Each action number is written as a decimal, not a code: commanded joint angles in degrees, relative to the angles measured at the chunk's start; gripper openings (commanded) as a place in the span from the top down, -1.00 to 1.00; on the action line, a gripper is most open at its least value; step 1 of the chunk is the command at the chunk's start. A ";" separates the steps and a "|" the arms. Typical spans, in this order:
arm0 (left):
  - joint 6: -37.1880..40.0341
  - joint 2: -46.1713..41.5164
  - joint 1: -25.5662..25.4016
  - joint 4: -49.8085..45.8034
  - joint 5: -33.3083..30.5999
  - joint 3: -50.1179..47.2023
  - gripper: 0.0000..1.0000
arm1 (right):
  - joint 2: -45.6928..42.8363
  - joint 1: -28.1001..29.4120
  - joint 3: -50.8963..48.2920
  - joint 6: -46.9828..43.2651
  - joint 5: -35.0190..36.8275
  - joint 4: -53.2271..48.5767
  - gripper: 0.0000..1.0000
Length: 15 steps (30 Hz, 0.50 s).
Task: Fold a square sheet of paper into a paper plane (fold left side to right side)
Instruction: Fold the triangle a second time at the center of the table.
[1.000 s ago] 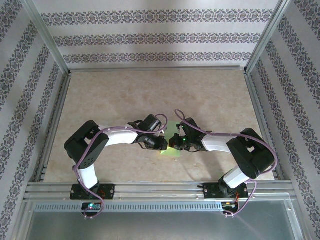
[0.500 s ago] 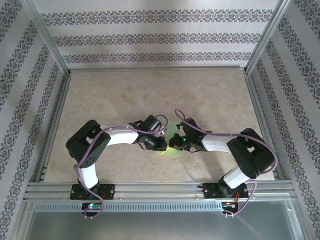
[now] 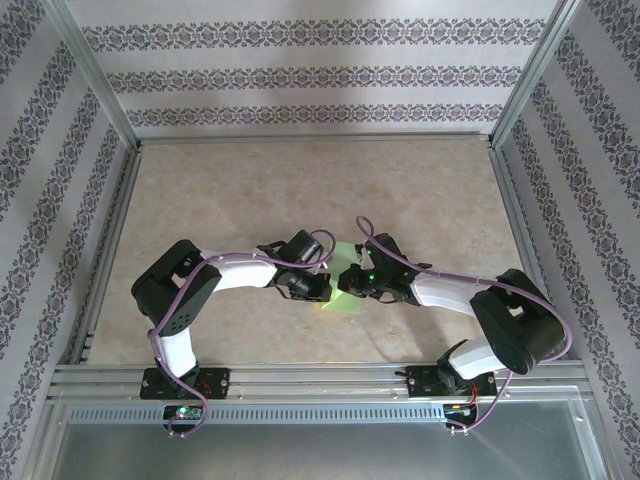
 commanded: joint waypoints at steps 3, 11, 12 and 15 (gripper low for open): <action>0.57 0.70 0.27 -5.74 -4.45 0.28 0.94 | 2.96 1.80 -0.62 1.49 1.43 2.52 1.00; 0.22 1.22 0.27 -7.59 -5.62 0.93 0.96 | 5.92 1.52 -0.17 0.43 2.83 2.41 1.00; 0.23 1.35 0.27 -8.29 -6.14 1.14 0.96 | 5.92 1.21 -0.30 0.24 2.95 2.17 1.00; 0.22 1.68 0.25 -9.73 -6.99 1.45 0.99 | 5.93 0.15 -0.44 -0.99 3.47 0.88 1.00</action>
